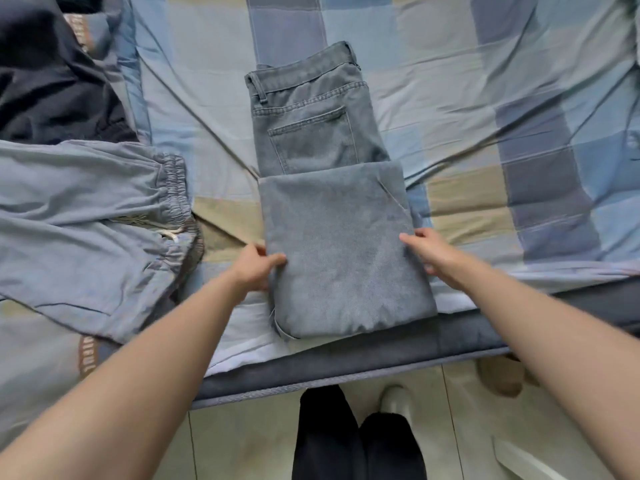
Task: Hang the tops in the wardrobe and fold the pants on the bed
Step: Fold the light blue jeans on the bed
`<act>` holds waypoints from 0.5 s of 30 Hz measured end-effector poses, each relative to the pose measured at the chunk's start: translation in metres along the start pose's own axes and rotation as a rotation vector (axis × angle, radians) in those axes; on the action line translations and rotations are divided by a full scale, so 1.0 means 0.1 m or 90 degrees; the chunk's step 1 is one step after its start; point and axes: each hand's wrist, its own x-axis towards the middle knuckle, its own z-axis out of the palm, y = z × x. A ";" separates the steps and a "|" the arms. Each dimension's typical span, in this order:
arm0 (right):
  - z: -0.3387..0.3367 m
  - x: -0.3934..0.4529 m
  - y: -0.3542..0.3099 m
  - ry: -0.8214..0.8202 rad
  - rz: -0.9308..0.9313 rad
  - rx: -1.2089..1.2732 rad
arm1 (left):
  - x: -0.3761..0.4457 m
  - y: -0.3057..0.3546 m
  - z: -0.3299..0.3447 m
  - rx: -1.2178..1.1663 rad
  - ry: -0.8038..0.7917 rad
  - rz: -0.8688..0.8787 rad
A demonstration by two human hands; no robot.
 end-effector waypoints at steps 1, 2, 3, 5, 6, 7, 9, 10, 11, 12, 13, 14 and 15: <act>0.04 0.02 0.12 0.026 -0.020 0.015 | -0.02 -0.11 0.07 -0.009 -0.001 0.015; 0.06 0.01 0.21 0.043 -0.036 0.020 | -0.05 -0.21 0.12 -0.025 -0.016 0.024; 0.07 -0.01 0.29 0.040 -0.042 0.028 | -0.11 -0.30 0.16 -0.048 -0.037 0.022; 0.05 -0.05 0.41 -0.002 -0.035 0.073 | -0.22 -0.42 0.22 -0.103 -0.068 0.010; 0.04 -0.08 0.44 -0.026 -0.028 0.099 | -0.26 -0.48 0.24 -0.135 -0.070 0.002; 0.01 -0.10 0.46 -0.045 -0.024 0.115 | -0.31 -0.53 0.26 -0.163 -0.068 -0.006; -0.02 -0.13 0.47 -0.088 -0.025 0.154 | -0.40 -0.59 0.31 -0.193 -0.078 -0.025; -0.03 -0.13 0.47 -0.117 -0.023 0.178 | -0.43 -0.61 0.34 -0.193 -0.086 -0.033; -0.04 -0.14 0.46 -0.147 -0.017 0.190 | -0.45 -0.62 0.38 -0.181 -0.089 -0.035; -0.03 -0.14 0.47 -0.172 -0.011 0.196 | -0.46 -0.63 0.39 -0.162 -0.086 -0.028; -0.03 -0.13 0.48 -0.186 -0.007 0.194 | -0.46 -0.64 0.40 -0.143 -0.076 -0.022; -0.05 -0.12 0.51 -0.186 -0.008 0.194 | -0.45 -0.65 0.40 -0.132 -0.066 -0.021; -0.08 -0.11 0.55 -0.174 -0.008 0.198 | -0.45 -0.66 0.38 -0.128 -0.057 -0.024</act>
